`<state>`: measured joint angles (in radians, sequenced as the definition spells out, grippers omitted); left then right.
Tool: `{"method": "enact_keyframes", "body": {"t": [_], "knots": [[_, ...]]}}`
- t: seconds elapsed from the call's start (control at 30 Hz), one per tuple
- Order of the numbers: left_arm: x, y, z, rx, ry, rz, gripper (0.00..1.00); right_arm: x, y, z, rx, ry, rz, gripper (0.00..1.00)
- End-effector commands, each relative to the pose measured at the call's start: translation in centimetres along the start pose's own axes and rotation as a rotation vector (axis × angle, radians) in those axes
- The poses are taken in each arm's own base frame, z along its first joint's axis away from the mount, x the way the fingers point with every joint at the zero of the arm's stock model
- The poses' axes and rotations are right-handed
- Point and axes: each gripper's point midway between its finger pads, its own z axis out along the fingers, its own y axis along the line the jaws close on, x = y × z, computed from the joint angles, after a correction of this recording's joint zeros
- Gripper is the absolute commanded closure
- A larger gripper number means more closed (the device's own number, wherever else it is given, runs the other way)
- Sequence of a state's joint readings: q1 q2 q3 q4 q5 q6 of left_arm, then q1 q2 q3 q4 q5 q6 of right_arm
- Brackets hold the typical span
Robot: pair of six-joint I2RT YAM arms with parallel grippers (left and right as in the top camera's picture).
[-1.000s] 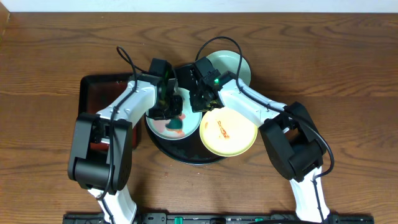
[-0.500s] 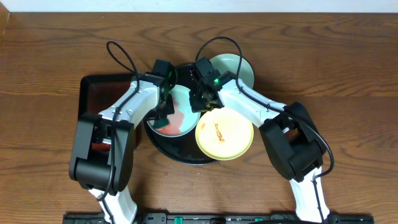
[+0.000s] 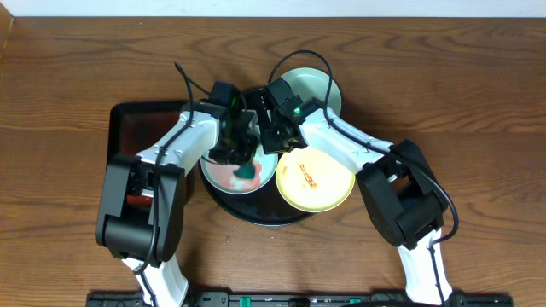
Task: Clean dirty plates on tray and stack at the side
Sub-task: 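Scrub the left green plate with the sponge in the left gripper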
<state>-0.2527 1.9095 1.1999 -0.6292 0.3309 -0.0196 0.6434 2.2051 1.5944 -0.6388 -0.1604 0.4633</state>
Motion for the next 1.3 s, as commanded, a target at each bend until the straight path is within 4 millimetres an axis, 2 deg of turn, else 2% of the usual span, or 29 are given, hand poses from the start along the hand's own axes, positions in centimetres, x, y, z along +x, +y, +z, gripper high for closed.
{"method": "enact_keyframes", "body": {"t": [0.0,0.07,0.13,0.2,0.27,0.37,0.47,0.63,0.7,0.73,0.93,1.03,1.13,1.2,1.27], "knots": [[-1.3,4.7,-0.1,-0.261,-0.086,-0.187,0.93,2.5,-2.2,2.2,0.096,0.066,0.006,0.99],[-1.9,7.4,-1.2,-0.420,-0.153,-0.290,0.93,2.5,-2.2,2.2,0.096,0.065,0.006,0.99],[-1.7,9.3,-2.2,-0.537,-0.194,-0.367,0.93,2.4,-2.3,2.2,0.099,0.063,0.006,0.99],[-1.2,10.1,-2.6,-0.591,-0.195,-0.405,0.93,2.4,-2.4,2.2,0.110,0.059,0.005,0.99],[-0.3,10.0,-2.6,-0.592,-0.162,-0.418,0.93,2.3,-2.6,2.2,0.117,0.056,0.005,0.99],[1.4,8.8,-1.8,-0.531,-0.052,-0.357,0.93,2.3,-2.5,2.2,0.116,0.055,0.005,0.98],[3.6,6.4,-0.9,-0.388,0.094,-0.234,0.93,2.3,-2.5,2.2,0.115,0.056,0.003,0.99],[5.8,1.2,-0.1,-0.065,0.233,-0.025,0.93,2.3,-2.5,2.2,0.115,0.056,0.003,0.99],[5.8,-0.9,-0.2,0.067,0.236,0.032,0.93,2.3,-2.5,2.2,0.115,0.056,0.003,0.99],[5.6,-1.4,-0.2,0.094,0.228,0.045,0.93,2.4,-2.5,2.2,0.115,0.056,0.003,0.99],[3.3,-1.5,0.2,0.101,0.131,0.076,0.92,2.5,-2.5,2.2,0.117,0.060,0.004,0.99],[1.7,-0.1,0.4,0.024,0.067,0.035,0.93,2.5,-2.5,2.2,0.118,0.062,0.004,0.99],[0.2,3.5,0.2,-0.183,-0.008,-0.112,0.93,2.5,-2.5,2.2,0.118,0.062,0.004,0.99],[-0.3,6.7,-0.8,-0.375,-0.065,-0.230,0.92,2.5,-2.5,2.2,0.119,0.063,0.004,0.99],[-0.5,8.3,-1.9,-0.483,-0.089,-0.279,0.93,2.6,-2.6,2.2,0.120,0.066,0.004,0.99]]}}
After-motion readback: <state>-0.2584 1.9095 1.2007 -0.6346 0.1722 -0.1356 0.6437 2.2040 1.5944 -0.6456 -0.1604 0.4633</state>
